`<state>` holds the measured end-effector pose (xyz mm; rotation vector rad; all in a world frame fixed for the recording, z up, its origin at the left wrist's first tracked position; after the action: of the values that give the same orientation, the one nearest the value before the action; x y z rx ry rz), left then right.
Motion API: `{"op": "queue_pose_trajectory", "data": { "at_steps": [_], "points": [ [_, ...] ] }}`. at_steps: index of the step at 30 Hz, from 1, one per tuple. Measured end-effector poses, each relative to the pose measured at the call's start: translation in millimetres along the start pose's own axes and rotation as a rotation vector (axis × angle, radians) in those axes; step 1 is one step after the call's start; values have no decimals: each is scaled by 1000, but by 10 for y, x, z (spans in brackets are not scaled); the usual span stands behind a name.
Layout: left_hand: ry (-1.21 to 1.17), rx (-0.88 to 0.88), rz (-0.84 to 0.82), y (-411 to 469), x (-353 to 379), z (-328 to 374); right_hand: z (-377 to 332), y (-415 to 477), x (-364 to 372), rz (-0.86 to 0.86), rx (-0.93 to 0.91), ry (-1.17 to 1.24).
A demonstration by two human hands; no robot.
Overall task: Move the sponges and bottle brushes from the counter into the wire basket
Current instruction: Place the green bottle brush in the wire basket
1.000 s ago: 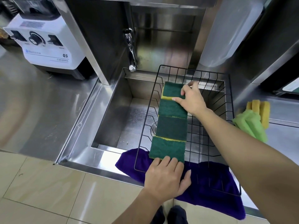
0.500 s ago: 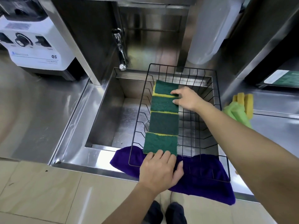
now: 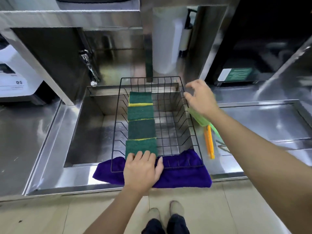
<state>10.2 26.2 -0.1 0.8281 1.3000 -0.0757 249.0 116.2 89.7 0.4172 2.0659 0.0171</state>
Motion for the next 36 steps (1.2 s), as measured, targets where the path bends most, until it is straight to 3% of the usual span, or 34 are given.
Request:
{"op": "queue_pose_trajectory", "data": {
  "at_steps": [4,8,14,22,26,30,36],
  "points": [
    [4,-31,-87,45,19,54,489,-320,-75,-155,209,-39],
    [-32,-40,-137,116,25,92,760,-610,31,-340,268,34],
    [-40,4,-64,95,11,105,920,-818,133,-295,375,3],
    [-16,-7,-15,58,26,85,789,-763,37,-97,292,-214],
    [-11,7,15,58,36,93,677,-529,-305,110,283,25],
    [-34,11,50,45,24,94,414,-242,-479,211,298,335],
    [-39,0,67,42,21,97,-86,94,19,133,389,860]
  ]
}}
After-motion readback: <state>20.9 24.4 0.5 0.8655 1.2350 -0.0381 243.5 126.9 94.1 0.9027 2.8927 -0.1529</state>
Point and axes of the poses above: each hand's wrist, its own y-axis towards the middle knuckle, its own x-axis out of the palm, z = x × y, the point moved 5 cm from there along y, towards the middle knuckle, and after that the axes turned 5 degrees about -x, right-handed, at the moved point
